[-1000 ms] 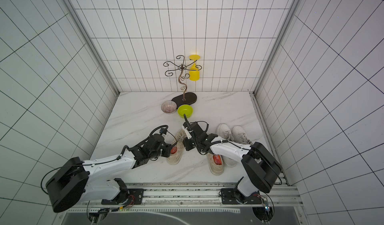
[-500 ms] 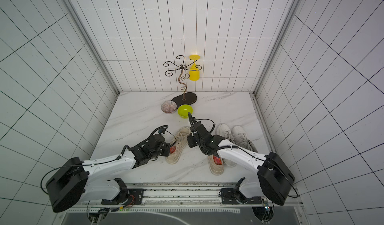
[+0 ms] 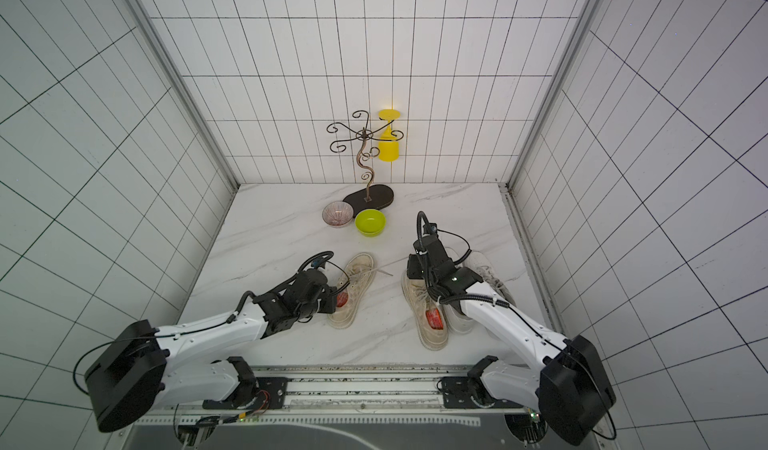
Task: Remove the insole from the shoe
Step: Untie the shoelace on the shoe.
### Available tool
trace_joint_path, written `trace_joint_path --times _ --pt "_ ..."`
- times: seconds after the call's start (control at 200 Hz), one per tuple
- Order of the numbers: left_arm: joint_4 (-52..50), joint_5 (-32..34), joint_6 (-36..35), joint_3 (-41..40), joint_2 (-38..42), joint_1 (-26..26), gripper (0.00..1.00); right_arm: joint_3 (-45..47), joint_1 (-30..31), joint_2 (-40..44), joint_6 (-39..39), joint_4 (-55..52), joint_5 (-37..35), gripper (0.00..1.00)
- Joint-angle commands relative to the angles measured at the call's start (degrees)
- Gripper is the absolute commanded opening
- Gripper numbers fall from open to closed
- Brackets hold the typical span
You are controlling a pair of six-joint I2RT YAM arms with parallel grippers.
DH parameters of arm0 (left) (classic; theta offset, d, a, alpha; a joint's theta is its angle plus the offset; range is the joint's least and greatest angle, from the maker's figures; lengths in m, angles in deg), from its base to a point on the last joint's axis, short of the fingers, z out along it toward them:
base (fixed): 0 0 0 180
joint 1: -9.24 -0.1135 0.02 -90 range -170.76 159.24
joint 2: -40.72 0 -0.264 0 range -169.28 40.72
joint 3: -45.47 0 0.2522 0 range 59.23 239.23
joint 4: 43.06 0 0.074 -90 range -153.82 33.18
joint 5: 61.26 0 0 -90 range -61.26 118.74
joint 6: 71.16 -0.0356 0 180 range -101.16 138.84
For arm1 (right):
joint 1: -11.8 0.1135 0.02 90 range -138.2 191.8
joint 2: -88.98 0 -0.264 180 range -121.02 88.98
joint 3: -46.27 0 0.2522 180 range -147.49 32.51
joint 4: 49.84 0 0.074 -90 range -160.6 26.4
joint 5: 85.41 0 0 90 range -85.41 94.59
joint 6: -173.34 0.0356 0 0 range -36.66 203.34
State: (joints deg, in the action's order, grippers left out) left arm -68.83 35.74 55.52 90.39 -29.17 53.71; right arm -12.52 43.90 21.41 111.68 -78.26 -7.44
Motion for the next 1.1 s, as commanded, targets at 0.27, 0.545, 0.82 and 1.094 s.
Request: trace_joint_path --times 0.27,0.545,0.82,1.094 --pt "-1.04 0.87 1.28 -2.57 5.76 -0.17 0.00 -0.94 -2.86 -2.03 -0.27 -2.75 1.29 0.00" --pt "-0.40 -0.81 -0.90 -1.72 7.31 0.86 0.00 -2.55 9.45 -1.37 -5.07 -2.79 -0.31 0.70" --pt "4.22 -0.68 -1.16 0.34 4.13 5.69 0.00 -4.61 19.23 -6.23 -6.62 2.21 4.64 0.77" --pt "7.59 0.52 -2.08 1.48 1.70 10.29 0.00 -3.81 19.75 -11.27 -8.76 7.24 7.23 0.75"
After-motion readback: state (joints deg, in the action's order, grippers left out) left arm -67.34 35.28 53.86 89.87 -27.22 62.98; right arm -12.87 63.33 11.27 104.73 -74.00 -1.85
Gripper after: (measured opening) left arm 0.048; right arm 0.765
